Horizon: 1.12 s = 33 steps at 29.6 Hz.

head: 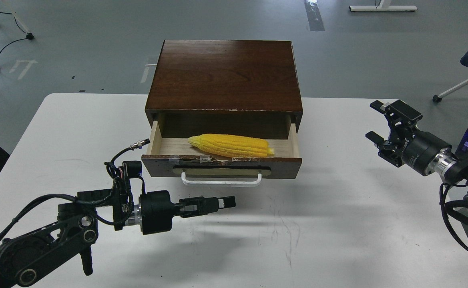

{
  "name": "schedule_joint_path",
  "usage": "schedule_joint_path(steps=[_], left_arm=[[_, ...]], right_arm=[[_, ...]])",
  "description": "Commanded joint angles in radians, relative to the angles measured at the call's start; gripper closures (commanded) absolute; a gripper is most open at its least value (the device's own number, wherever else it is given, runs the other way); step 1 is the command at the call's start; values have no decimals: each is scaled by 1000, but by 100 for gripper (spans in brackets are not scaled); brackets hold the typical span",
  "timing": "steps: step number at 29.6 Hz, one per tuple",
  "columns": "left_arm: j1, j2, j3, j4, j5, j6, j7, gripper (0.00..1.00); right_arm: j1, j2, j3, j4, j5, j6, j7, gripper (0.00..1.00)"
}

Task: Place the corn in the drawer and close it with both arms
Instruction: 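Position the left gripper against the drawer front below the handle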

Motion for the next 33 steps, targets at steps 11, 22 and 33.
schedule_joint_path(steps=[11,22,33], left_arm=[[-2,4,-5,6,-21,5,0,100],[-11,1,-6,24,-20,26,0,100],[-17,-2,-21,51,-21,40,0,100]], right_arm=[[-14,13,-2,0,-1,0,0,1],[-20,15,-1,0,-1,0,0,1],[-29,15,-1,0,1,0,0,1]])
